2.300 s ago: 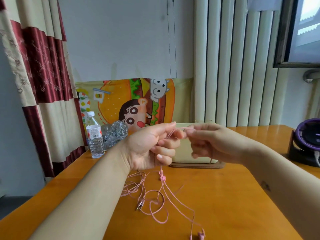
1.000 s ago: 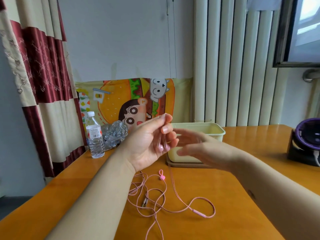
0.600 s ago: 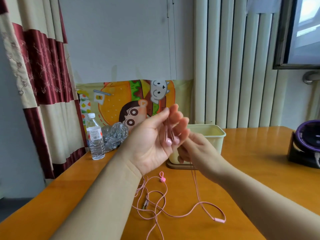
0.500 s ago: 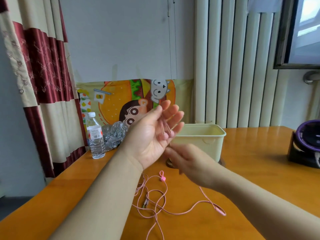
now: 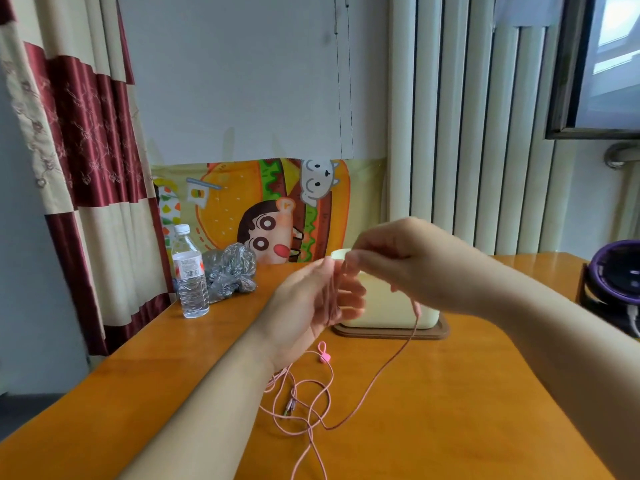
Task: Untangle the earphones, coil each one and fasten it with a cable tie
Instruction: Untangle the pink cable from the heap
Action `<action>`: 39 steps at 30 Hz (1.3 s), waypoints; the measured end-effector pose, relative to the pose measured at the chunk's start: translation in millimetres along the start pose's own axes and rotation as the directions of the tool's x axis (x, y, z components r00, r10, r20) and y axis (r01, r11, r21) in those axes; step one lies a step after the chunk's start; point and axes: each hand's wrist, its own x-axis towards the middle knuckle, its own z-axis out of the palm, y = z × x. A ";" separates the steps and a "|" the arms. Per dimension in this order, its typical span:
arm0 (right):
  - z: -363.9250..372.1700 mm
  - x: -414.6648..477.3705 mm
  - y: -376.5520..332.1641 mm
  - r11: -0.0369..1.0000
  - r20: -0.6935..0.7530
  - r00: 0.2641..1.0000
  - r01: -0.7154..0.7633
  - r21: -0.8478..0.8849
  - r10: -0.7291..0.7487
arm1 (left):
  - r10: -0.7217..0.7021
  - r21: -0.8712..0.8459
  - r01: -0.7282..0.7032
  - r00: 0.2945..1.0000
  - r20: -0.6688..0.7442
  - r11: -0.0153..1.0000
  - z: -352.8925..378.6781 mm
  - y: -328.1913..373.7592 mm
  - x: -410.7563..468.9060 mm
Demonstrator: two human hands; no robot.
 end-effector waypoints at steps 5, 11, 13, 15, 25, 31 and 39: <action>-2.6 14.9 15.9 0.986 -0.149 0.985 -0.060 0.154 0.084 | 0.029 -0.027 -0.026 0.991 0.132 0.999 16.9 1.2 -9.5; 27.2 10.5 37.3 0.822 -0.044 0.958 -0.219 0.526 0.284 | 0.087 -0.265 -0.045 0.985 0.150 0.963 24.2 14.7 -10.6; 42.9 2.6 42.7 0.798 0.052 0.957 -0.266 0.541 0.284 | 0.098 -0.320 -0.059 0.990 0.105 0.946 19.8 17.1 -7.3; 53.5 -5.6 41.2 0.816 0.153 0.953 -0.304 0.492 0.263 | 0.107 -0.340 -0.087 0.993 0.040 0.936 14.2 17.2 -3.6; 34.3 -16.3 5.3 0.981 0.319 0.929 -0.160 -0.107 0.187 | 0.015 -0.207 -0.047 0.988 -0.151 0.977 -3.3 2.6 -0.4; 18.0 -14.1 2.5 0.982 0.280 0.951 -0.081 -0.172 0.127 | 0.000 -0.006 -0.001 0.993 -0.120 1.000 1.7 -5.0 -1.0; 7.3 -10.5 0.1 0.998 0.179 0.983 -0.021 -0.062 0.032 | -0.026 0.188 0.023 1.000 0.014 0.982 -1.3 -9.5 -4.8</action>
